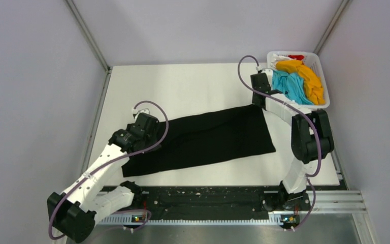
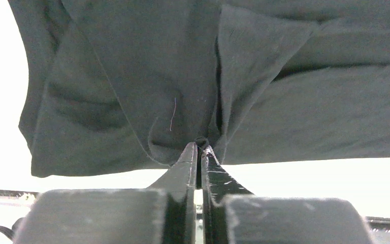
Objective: Fold and stack the t-shirts
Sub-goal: Fold the other side of the tshirt into a rectangle
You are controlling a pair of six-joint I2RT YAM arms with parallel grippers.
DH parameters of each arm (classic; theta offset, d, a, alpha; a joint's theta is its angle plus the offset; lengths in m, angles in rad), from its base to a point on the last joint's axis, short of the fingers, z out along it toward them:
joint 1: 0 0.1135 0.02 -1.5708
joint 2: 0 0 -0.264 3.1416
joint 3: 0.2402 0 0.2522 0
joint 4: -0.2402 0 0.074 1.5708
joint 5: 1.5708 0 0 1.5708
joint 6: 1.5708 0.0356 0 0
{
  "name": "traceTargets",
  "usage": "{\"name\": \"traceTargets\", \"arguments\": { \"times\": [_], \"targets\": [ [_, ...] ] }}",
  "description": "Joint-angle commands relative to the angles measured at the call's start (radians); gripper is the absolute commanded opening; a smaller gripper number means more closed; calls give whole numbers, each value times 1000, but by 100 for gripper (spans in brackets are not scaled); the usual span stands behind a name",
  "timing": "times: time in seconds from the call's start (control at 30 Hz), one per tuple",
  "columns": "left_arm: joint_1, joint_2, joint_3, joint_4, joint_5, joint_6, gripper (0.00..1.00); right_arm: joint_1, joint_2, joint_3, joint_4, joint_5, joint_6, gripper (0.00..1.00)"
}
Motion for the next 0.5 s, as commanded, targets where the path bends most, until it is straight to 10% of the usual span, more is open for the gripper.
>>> {"name": "traceTargets", "arguments": {
  "times": [0.0,0.27,0.47],
  "targets": [
    [-9,-23,-79,-27,101,-65,8,-11,-98,-111,27,12,40,0],
    [-10,-76,-71,-63,147,-85,98,-10,-181,-146,-53,86,81,68],
    [-2,-45,-92,184,94,-91,99,-11,-312,-216,-6,-195,78,99]
  ]
}}
